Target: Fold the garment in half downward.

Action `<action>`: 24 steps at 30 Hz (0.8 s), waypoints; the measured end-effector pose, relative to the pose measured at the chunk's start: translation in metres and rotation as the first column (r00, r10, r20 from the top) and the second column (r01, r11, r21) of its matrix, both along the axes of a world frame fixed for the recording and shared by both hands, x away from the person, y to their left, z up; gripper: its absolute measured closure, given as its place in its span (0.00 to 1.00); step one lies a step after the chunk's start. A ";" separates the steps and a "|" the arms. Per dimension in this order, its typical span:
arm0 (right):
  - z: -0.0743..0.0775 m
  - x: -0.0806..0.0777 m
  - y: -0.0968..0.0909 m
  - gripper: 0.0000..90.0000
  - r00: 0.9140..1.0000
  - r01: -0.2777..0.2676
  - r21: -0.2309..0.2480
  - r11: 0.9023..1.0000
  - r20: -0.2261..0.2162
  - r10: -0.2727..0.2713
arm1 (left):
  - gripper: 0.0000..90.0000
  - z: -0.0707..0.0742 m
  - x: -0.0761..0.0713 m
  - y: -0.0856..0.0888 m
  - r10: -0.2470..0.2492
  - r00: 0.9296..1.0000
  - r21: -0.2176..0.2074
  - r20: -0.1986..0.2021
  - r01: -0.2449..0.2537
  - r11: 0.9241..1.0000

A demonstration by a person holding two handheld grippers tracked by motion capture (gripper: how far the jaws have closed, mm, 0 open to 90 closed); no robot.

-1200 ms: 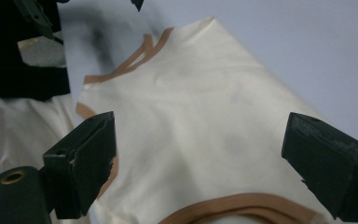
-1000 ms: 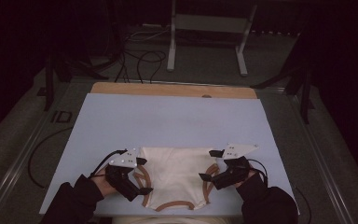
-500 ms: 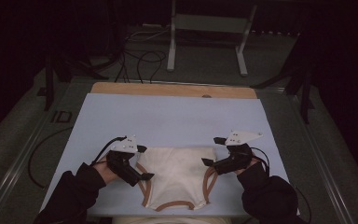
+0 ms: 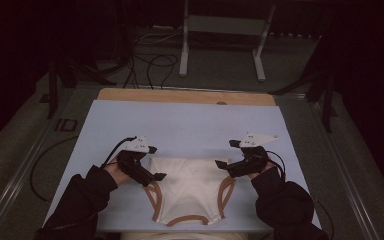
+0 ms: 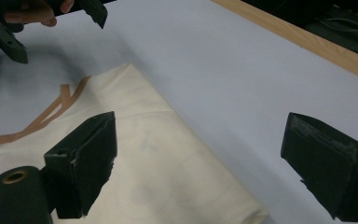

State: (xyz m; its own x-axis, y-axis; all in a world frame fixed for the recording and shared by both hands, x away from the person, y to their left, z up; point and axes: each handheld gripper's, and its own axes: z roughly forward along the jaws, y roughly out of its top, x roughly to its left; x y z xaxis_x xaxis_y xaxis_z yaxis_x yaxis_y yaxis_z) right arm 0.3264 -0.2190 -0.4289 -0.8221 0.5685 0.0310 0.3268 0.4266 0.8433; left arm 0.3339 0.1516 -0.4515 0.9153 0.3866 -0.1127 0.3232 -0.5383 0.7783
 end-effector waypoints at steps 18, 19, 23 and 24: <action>-0.022 0.028 -0.005 0.12 0.998 0.048 -0.015 0.999 -0.050 -0.048 | 0.00 -0.028 0.036 0.017 0.127 0.990 0.022 -0.056 -0.126 0.992; -0.023 0.028 -0.005 0.12 0.997 0.051 -0.016 0.999 -0.056 -0.052 | 0.00 -0.031 0.038 0.017 0.133 0.989 0.028 -0.064 -0.132 0.991; -0.031 0.030 -0.006 0.12 0.996 0.049 -0.035 0.998 -0.067 -0.051 | 0.06 -0.039 0.041 0.020 0.172 0.984 0.057 -0.055 -0.169 0.984; -0.034 0.031 -0.007 0.12 0.996 0.046 -0.045 0.998 -0.074 -0.049 | 0.08 -0.041 0.042 0.021 0.175 0.983 0.061 -0.060 -0.171 0.983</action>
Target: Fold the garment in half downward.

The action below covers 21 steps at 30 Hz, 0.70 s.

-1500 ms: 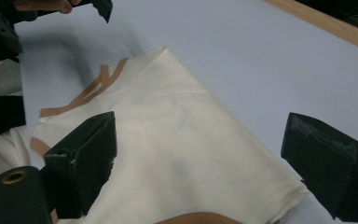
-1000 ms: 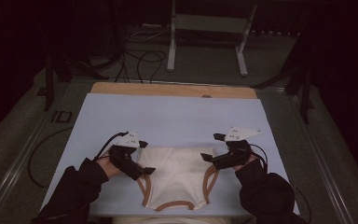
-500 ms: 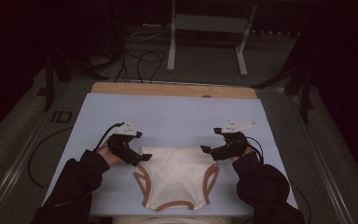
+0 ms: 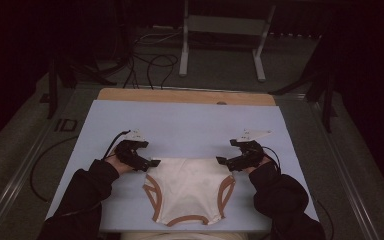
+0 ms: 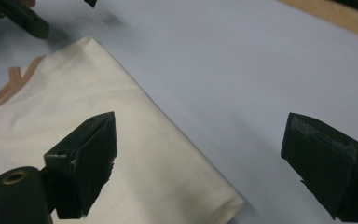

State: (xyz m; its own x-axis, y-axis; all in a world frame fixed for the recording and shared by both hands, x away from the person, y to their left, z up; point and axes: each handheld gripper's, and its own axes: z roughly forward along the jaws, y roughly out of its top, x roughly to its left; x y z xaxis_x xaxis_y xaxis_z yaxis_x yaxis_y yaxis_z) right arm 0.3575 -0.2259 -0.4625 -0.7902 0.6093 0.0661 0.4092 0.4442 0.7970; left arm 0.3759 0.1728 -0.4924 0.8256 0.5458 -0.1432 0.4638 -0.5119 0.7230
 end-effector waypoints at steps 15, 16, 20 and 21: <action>-0.044 0.014 -0.003 0.20 0.990 0.025 -0.079 0.997 -0.139 -0.036 | 0.35 -0.023 0.003 -0.003 -0.021 0.999 0.079 -0.026 0.023 0.997; -0.046 0.014 -0.004 0.23 0.989 0.022 -0.080 0.997 -0.146 -0.034 | 0.40 -0.023 0.003 -0.003 -0.027 0.999 0.081 -0.030 0.029 0.996; -0.048 0.015 -0.005 0.30 0.985 0.016 -0.086 0.996 -0.167 -0.030 | 0.51 -0.025 0.001 -0.003 -0.039 0.999 0.083 -0.038 0.042 0.996; -0.049 0.015 -0.005 0.31 0.985 0.013 -0.089 0.996 -0.169 -0.028 | 0.53 -0.024 0.001 -0.003 -0.040 0.999 0.095 -0.034 0.044 0.995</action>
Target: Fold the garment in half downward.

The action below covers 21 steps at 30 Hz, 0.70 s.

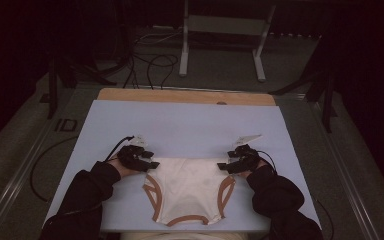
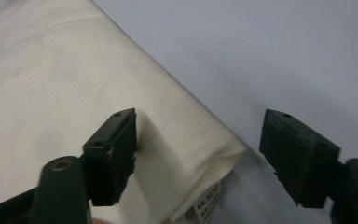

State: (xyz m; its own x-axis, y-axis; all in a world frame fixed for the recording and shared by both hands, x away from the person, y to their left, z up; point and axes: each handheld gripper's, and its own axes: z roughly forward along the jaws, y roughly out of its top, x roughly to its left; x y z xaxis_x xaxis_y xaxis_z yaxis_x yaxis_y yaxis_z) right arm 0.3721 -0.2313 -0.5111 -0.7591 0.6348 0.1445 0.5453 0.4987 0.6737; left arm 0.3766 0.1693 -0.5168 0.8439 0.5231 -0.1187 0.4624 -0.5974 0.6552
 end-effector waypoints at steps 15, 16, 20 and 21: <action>-0.001 -0.003 0.002 0.73 0.997 -0.035 -0.036 0.999 -0.065 0.032 | 0.85 0.000 -0.009 0.003 0.028 0.998 -0.028 -0.050 -0.030 0.999; -0.001 -0.003 0.002 0.81 0.997 -0.047 -0.037 0.998 -0.070 0.044 | 0.90 0.000 -0.010 0.003 0.026 0.998 -0.026 -0.053 -0.027 0.999; -0.001 -0.004 0.004 0.91 0.995 -0.061 -0.034 0.998 -0.084 0.058 | 0.93 0.002 -0.013 0.002 0.024 0.999 -0.011 -0.040 -0.024 1.000; 0.000 -0.004 0.005 0.93 0.995 -0.068 -0.039 0.997 -0.077 0.065 | 0.94 0.002 -0.013 0.002 0.024 0.999 -0.007 -0.036 -0.024 1.000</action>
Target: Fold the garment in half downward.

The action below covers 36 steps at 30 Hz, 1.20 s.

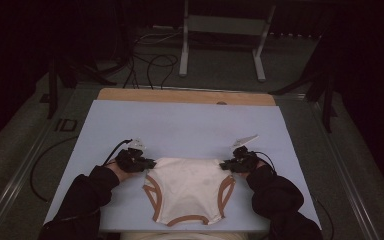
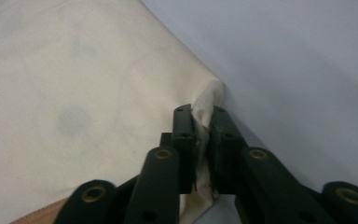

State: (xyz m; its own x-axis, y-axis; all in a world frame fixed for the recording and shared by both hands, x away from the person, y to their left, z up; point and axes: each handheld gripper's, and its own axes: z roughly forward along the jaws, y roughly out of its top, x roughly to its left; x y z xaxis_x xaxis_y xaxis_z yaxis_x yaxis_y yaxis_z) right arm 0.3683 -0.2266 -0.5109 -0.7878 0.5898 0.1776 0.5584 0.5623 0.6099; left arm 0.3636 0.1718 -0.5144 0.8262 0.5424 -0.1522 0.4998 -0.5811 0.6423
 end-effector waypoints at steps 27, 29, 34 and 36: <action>0.038 0.021 -0.008 0.96 0.991 0.065 0.033 0.997 0.119 -0.069 | 0.96 0.036 0.023 -0.002 0.053 0.992 -0.030 0.117 -0.050 0.998; 0.040 0.023 -0.008 0.96 0.990 0.071 0.033 0.997 0.122 -0.075 | 0.96 0.036 0.027 -0.003 0.058 0.991 -0.028 0.117 -0.055 0.998; 0.043 0.036 -0.009 0.96 0.988 0.085 0.025 0.996 0.124 -0.087 | 0.96 0.039 0.039 -0.007 0.064 0.990 -0.020 0.129 -0.062 0.998; 0.043 0.042 -0.009 0.96 0.988 0.094 0.028 0.995 0.123 -0.097 | 0.96 0.041 0.043 -0.008 0.075 0.989 -0.021 0.130 -0.073 0.997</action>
